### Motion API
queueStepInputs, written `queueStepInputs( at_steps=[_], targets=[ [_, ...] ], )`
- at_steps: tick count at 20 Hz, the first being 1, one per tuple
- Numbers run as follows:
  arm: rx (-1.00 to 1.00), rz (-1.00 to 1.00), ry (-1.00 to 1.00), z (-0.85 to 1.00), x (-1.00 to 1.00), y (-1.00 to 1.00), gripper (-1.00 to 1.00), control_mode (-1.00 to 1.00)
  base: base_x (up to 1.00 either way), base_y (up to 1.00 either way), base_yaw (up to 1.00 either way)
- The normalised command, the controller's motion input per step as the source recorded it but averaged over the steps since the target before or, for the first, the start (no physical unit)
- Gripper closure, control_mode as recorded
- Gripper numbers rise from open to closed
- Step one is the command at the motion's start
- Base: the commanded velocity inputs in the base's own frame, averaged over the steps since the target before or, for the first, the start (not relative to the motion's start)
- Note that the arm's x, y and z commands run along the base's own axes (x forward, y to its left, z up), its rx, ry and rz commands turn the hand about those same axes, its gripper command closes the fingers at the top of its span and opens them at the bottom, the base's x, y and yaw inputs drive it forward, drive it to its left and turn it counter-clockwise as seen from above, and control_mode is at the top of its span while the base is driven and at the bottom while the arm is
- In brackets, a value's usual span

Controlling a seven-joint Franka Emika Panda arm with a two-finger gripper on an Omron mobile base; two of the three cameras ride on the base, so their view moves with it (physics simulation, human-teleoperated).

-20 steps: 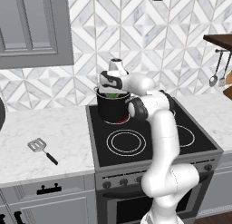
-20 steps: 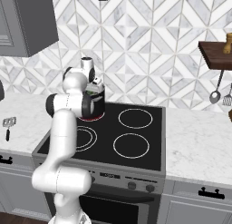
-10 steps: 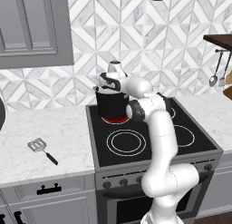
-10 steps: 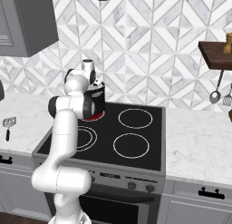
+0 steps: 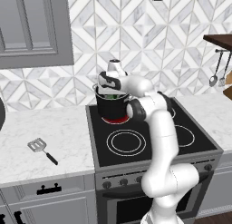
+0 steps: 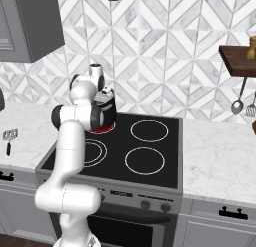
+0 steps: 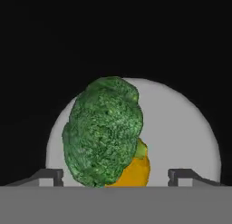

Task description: Put the lemon and broccoli in the pot. Retrieve the spatula and lightly stir the vegetables in the pot.

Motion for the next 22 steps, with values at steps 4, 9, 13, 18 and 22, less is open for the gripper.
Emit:
queueStepInputs(
  at_steps=[4,9,13,18,22],
  targets=[
    [0.0,0.0,-0.03,0.0,-0.31,-0.03,-1.0,-1.0,0.0,0.0,0.0],
    [0.0,0.0,0.0,0.0,-0.38,-0.02,-1.0,-1.0,0.0,0.0,0.0],
    [0.01,0.0,0.03,0.03,-0.51,0.0,-1.0,-1.0,0.0,0.0,0.0],
    [0.0,0.0,0.01,0.13,-0.11,0.0,-1.0,-1.0,0.0,0.0,0.0],
    [0.0,0.0,0.0,0.07,0.12,0.0,-1.0,-1.0,0.0,0.0,0.0]
  ],
)
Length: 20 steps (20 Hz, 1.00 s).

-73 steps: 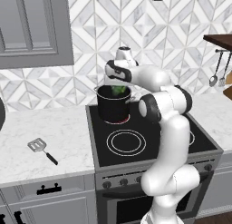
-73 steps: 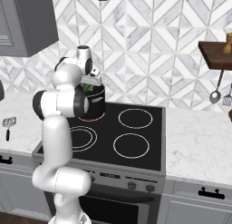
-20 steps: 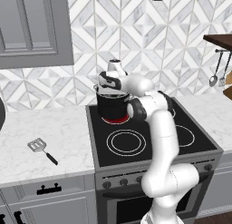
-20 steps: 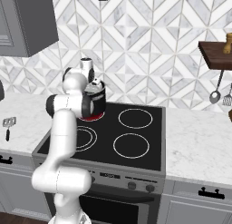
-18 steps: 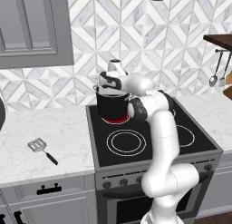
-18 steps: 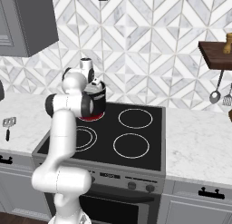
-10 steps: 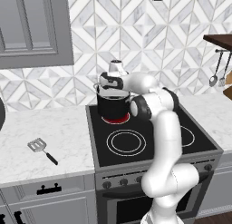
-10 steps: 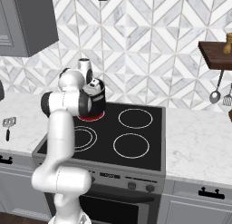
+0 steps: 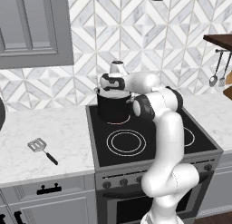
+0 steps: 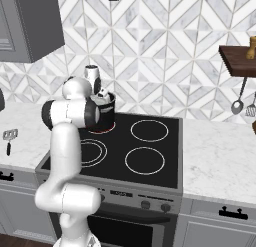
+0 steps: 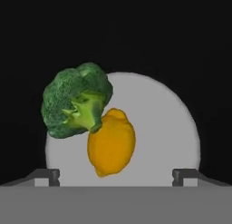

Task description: Put the lemon and broccoli in the pot. Retrieve the spatula and lightly stir the vegetables in the pot.

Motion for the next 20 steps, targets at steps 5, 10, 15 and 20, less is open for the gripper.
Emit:
queueStepInputs(
  at_steps=[5,10,15,20],
  targets=[
    [0.0,0.0,-0.04,0.31,0.05,-0.03,-1.0,-1.0,0.0,0.0,0.0],
    [0.0,0.0,-0.08,0.33,0.0,0.0,-1.0,-1.0,0.0,0.0,0.0],
    [0.0,0.0,-0.01,-0.21,0.12,-0.08,-1.0,-1.0,0.0,0.0,0.0],
    [-0.01,0.03,-0.19,-0.12,0.02,-0.13,-1.0,-1.0,0.0,0.0,0.0]
  ],
)
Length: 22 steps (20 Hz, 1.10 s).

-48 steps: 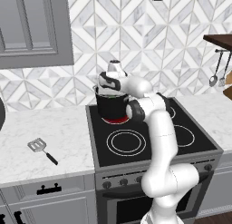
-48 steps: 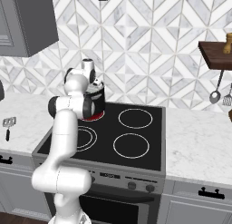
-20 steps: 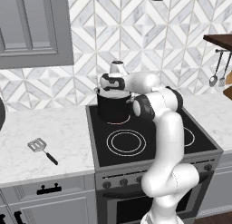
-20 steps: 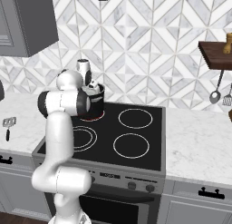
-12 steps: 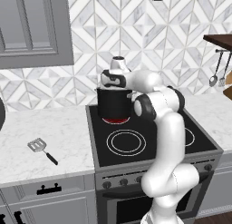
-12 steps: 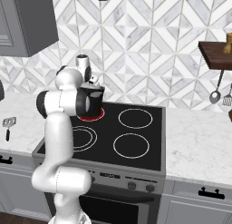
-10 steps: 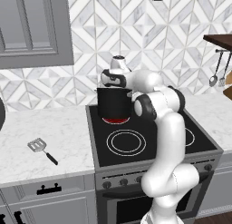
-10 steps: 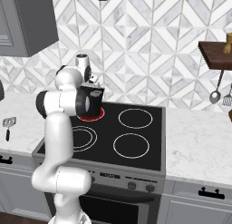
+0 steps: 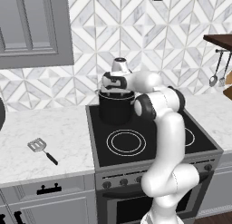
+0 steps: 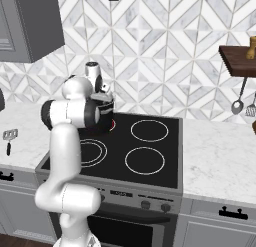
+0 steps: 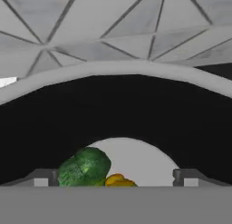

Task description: Put the lemon and broccoli in the pot. Retrieve the spatula and lightly stir the vegetables in the pot.

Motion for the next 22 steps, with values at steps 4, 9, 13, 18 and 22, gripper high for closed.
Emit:
queueStepInputs(
  at_steps=[4,9,13,18,22],
  targets=[
    [-0.01,0.03,-0.37,0.17,0.0,-0.04,-1.0,-1.0,0.0,0.0,0.0],
    [-0.02,0.02,-0.36,0.25,0.0,0.0,-1.0,-1.0,0.0,0.0,0.0],
    [0.0,0.01,-0.25,0.48,-0.37,0.0,-1.0,-1.0,0.0,0.0,0.0],
    [0.17,0.0,-0.03,0.87,-1.0,0.0,-1.0,-1.0,0.0,0.0,0.0],
    [0.17,0.01,0.0,1.0,-1.0,-0.01,-1.0,-1.0,0.0,0.0,0.0]
  ],
)
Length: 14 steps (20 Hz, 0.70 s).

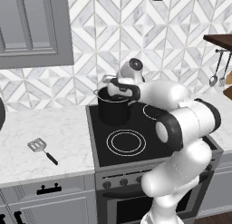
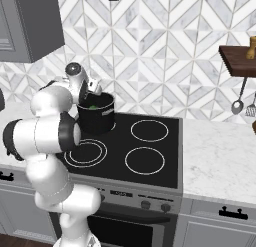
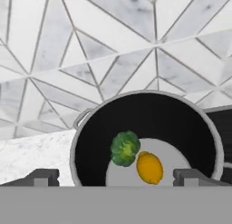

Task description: Put the lemon and broccoli in the pot. Retrieve the spatula and lightly stir the vegetables in the pot.

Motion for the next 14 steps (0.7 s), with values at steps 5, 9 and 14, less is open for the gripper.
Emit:
queueStepInputs(
  at_steps=[5,9,14],
  targets=[
    [0.0,0.1,0.01,0.81,-1.0,-0.04,-1.0,-1.0,0.0,0.0,0.0],
    [0.0,0.12,0.14,0.71,-1.0,0.01,-1.0,-1.0,0.0,0.0,0.0],
    [-0.02,0.11,0.22,0.29,-1.0,0.23,-1.0,-1.0,0.0,0.0,0.0]
  ],
)
